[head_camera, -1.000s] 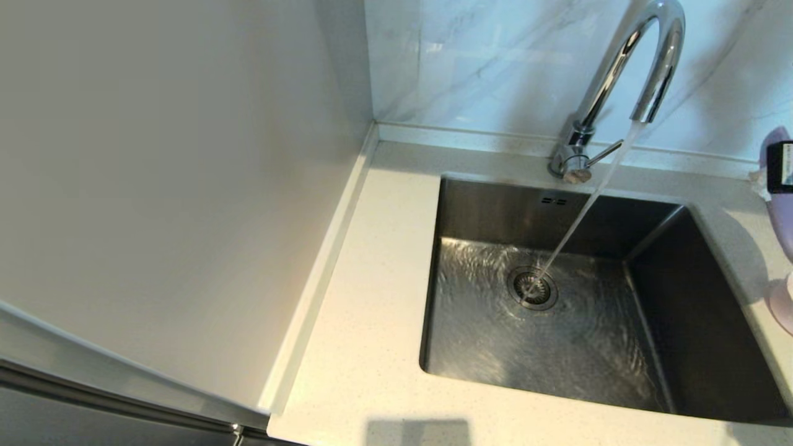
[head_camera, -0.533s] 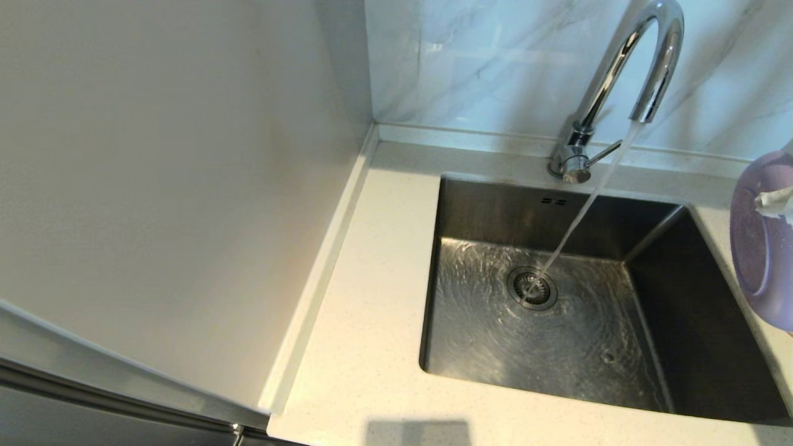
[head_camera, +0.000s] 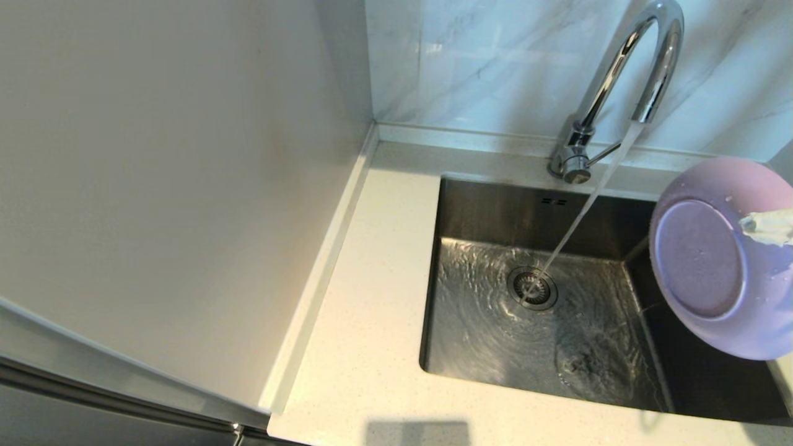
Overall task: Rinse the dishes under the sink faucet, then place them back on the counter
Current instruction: Rinse the plate
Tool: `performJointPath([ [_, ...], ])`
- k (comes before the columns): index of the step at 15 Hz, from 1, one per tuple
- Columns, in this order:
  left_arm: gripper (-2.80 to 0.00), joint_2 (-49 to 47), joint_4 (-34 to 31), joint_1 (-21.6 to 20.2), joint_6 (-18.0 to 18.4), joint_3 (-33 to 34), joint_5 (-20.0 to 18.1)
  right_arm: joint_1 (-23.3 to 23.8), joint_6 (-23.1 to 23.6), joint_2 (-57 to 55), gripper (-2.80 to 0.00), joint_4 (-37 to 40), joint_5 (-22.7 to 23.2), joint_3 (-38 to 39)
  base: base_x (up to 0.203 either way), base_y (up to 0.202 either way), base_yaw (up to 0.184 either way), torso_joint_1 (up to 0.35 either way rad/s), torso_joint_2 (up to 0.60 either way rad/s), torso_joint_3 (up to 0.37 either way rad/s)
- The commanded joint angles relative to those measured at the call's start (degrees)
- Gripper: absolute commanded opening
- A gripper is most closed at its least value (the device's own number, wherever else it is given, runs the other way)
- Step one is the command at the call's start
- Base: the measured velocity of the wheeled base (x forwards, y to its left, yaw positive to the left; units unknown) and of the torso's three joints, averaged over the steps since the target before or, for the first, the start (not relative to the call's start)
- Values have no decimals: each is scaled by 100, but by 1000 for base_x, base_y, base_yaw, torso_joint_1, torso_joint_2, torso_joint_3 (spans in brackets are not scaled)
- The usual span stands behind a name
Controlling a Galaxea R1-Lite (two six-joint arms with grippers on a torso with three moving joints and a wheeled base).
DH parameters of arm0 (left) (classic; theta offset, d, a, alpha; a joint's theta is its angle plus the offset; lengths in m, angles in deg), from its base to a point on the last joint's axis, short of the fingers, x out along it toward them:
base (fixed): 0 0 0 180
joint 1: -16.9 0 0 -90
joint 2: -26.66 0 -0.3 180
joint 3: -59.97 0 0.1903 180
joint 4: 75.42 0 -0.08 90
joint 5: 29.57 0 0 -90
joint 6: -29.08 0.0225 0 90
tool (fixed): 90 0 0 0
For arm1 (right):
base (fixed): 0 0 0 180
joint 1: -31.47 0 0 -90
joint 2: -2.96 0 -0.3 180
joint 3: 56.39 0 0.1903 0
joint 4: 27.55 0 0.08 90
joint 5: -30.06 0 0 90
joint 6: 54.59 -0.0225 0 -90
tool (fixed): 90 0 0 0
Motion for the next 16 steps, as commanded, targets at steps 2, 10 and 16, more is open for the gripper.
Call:
performJointPath([
  [2,-280,0,0,0,-1,0,1,-90,1139,-195,-280,30,172,177,0,0,0,0,0,0],
  [10,-280,0,0,0,-1,0,1,-166,2570,-679,-280,13,-220,157,0,0,0,0,0,0],
  [16,-280,0,0,0,-1,0,1,-313,2555,-1037,-280,4,-247,-199,0,0,0,0,0,0],
])
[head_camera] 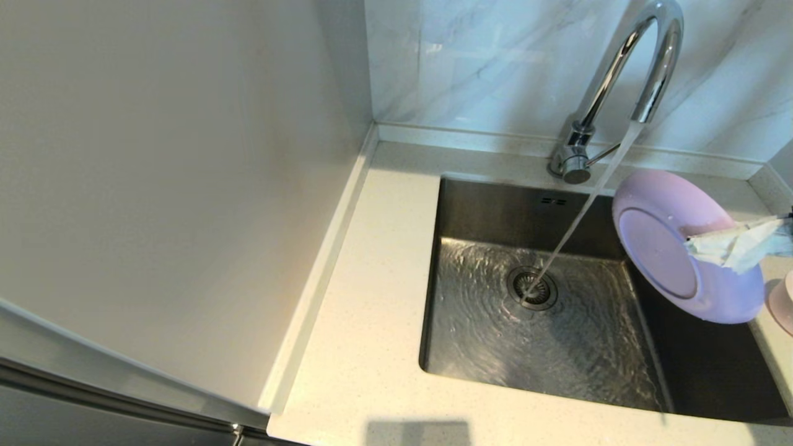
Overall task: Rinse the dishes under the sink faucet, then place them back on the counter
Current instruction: Rinse the plate
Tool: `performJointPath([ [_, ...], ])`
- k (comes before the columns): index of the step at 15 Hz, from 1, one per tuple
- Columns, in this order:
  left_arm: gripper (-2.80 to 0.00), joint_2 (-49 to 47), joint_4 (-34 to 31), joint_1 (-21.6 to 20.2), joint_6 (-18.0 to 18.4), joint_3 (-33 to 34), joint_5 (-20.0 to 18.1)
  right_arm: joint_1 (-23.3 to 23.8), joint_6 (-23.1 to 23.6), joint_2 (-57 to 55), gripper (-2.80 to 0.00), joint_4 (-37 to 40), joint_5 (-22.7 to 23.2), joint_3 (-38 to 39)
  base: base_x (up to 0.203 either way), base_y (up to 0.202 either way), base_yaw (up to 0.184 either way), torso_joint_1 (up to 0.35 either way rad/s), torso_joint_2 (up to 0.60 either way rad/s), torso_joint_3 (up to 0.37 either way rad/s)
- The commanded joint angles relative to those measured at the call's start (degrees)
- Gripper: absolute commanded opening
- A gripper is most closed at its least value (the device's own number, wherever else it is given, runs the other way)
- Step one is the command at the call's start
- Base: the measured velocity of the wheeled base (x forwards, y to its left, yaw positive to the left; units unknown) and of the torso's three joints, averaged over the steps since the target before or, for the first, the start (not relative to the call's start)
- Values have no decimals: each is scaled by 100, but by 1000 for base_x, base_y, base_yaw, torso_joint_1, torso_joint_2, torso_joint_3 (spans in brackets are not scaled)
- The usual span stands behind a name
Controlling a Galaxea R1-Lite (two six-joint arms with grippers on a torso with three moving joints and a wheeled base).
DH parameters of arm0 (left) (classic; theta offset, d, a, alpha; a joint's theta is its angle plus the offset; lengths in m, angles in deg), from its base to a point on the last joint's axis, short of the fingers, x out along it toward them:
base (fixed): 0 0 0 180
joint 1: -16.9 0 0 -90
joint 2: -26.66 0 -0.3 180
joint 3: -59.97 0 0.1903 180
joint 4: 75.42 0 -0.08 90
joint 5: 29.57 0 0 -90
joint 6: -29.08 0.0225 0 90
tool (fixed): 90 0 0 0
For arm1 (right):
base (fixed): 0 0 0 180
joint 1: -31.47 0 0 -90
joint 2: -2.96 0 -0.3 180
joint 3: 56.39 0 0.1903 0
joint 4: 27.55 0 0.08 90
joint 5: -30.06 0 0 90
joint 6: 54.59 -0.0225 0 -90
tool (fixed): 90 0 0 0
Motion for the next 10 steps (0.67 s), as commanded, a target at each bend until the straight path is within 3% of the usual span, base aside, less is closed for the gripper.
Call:
performJointPath([
  [1,-280,0,0,0,-1,0,2,-45,17,-211,-280,18,28,-180,0,0,0,0,0,0],
  [10,-280,0,0,0,-1,0,2,-196,17,-657,-280,8,-118,-757,0,0,0,0,0,0],
])
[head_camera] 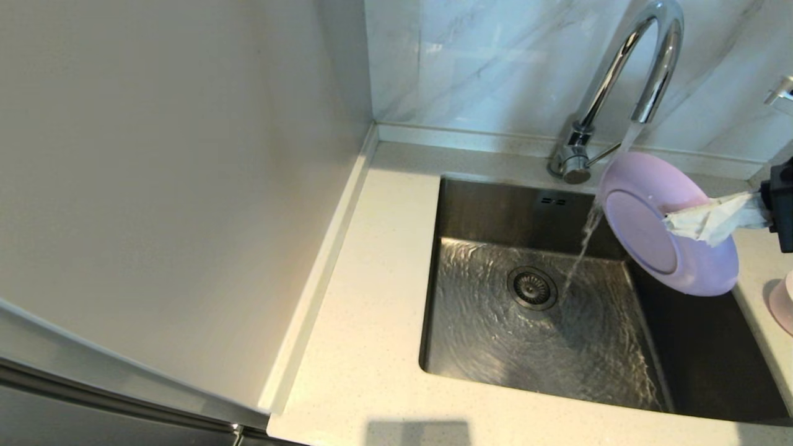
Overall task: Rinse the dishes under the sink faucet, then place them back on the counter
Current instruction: Rinse the plate
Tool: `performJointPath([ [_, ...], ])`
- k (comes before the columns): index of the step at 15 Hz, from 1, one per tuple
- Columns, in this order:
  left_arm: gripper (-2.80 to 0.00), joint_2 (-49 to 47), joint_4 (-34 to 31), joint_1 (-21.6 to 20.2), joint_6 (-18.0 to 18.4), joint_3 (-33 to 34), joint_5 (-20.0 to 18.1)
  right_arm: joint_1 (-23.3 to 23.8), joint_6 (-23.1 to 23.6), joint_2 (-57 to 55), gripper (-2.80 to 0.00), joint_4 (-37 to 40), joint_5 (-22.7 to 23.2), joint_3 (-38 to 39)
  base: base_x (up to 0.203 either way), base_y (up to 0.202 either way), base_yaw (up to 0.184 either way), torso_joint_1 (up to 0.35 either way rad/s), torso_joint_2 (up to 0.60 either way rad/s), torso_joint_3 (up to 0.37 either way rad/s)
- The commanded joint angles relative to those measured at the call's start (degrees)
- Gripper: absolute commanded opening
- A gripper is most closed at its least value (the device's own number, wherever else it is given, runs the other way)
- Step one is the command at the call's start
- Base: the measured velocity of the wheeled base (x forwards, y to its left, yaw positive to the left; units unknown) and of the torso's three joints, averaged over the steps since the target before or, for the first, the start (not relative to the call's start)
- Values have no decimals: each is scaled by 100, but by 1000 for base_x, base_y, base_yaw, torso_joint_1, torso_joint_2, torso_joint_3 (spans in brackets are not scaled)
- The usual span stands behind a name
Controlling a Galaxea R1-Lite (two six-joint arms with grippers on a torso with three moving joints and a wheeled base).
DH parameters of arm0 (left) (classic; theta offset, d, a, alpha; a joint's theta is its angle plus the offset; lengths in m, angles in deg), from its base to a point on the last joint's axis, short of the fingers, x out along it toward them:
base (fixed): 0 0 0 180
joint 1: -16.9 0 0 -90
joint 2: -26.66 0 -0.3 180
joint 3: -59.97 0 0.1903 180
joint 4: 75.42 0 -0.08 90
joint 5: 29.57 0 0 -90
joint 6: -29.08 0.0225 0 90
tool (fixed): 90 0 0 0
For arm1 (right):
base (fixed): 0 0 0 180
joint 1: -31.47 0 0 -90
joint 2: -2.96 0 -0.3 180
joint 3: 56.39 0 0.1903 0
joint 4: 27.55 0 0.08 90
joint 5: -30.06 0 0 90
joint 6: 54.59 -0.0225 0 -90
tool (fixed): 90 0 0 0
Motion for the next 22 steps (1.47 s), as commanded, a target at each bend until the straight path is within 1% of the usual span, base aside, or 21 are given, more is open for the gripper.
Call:
performJointPath([
  [1,-280,0,0,0,-1,0,1,-81,15,-138,-280,22,9,-132,0,0,0,0,0,0],
  [8,-280,0,0,0,-1,0,1,-179,7,-332,-280,22,-154,-277,0,0,0,0,0,0],
  [10,-280,0,0,0,-1,0,1,-170,-93,-420,-280,22,-413,-344,0,0,0,0,0,0],
  [13,-280,0,0,0,-1,0,1,-120,-176,-472,-280,22,-460,-361,0,0,0,0,0,0],
  [14,-280,0,0,0,-1,0,1,-109,-187,-480,-280,22,-547,-361,0,0,0,0,0,0],
  [17,-280,0,0,0,-1,0,1,-109,-721,-512,-280,-126,-676,-449,0,0,0,0,0,0],
  [20,-280,0,0,0,-1,0,1,-134,-888,-577,-280,-233,-755,-493,0,0,0,0,0,0],
  [22,-280,0,0,0,-1,0,1,-235,-977,-603,-280,-233,-755,-528,0,0,0,0,0,0],
])
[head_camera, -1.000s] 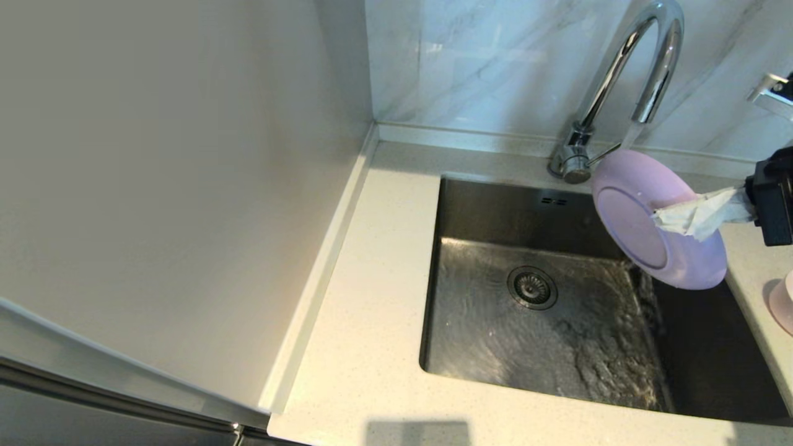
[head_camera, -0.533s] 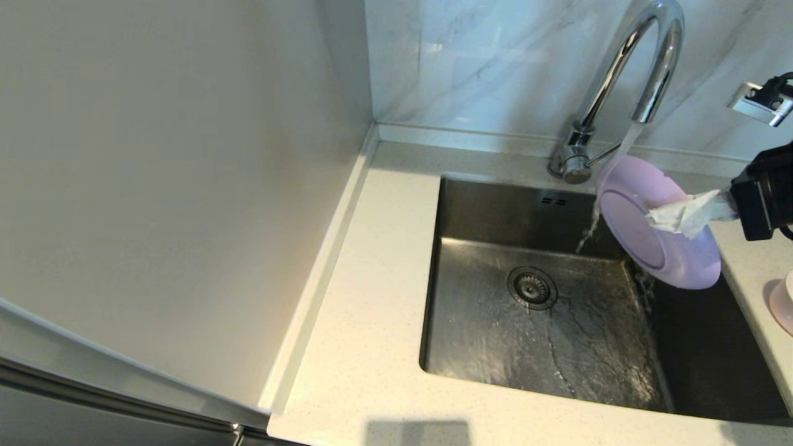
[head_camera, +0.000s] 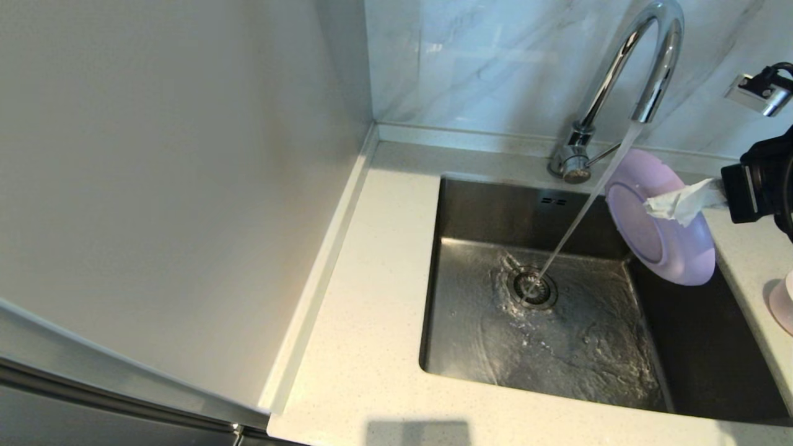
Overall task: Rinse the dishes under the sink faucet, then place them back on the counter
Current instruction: Rinse the plate, then place the plate on the table
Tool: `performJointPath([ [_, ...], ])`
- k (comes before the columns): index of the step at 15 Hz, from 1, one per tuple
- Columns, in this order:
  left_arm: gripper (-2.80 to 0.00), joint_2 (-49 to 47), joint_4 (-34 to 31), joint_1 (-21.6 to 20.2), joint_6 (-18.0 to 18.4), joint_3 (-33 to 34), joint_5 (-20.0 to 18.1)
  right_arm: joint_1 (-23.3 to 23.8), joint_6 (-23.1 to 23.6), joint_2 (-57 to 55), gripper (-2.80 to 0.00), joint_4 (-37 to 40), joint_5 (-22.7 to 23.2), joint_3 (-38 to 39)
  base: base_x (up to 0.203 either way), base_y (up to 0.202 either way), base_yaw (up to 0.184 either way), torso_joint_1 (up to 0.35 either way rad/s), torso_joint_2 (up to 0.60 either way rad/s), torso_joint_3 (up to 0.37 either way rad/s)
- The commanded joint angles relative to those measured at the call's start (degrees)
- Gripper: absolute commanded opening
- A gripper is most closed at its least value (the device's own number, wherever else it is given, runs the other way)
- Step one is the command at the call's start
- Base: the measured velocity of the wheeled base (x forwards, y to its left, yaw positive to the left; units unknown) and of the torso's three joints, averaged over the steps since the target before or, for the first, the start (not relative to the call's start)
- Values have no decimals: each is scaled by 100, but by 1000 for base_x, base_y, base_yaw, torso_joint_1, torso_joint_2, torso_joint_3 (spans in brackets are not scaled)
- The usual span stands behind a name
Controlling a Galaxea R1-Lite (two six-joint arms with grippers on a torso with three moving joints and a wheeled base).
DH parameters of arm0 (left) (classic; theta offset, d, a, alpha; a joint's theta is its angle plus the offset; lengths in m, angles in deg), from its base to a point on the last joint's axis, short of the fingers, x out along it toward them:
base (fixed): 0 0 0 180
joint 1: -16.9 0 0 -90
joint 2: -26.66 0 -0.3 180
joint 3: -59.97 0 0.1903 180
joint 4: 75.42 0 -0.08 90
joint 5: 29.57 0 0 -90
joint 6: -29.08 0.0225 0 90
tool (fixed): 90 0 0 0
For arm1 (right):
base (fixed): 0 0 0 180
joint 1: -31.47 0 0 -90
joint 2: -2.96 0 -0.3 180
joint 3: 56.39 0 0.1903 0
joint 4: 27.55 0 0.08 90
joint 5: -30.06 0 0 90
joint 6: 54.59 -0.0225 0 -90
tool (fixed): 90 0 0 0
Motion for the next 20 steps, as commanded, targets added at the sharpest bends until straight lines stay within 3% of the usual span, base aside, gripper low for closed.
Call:
performJointPath([
  [1,-280,0,0,-2,-4,0,0,-94,-3,-42,-280,21,22,-23,0,0,0,0,0,0],
  [8,-280,0,0,-2,-4,0,0,-349,58,378,-280,33,48,235,0,0,0,0,0,0],
  [10,-280,0,0,-2,-4,0,0,-586,364,565,-280,30,20,287,0,0,0,0,0,0],
  [14,-280,0,0,-2,-4,0,0,-825,876,494,-280,26,-859,277,0,0,0,0,0,0],
  [17,-280,0,0,-2,-4,0,0,-679,946,919,-280,30,-1361,1012,0,0,0,0,0,0],
  [20,-280,0,0,-2,-4,0,0,-578,942,1983,-280,14,-1542,1742,0,0,0,0,0,0],
])
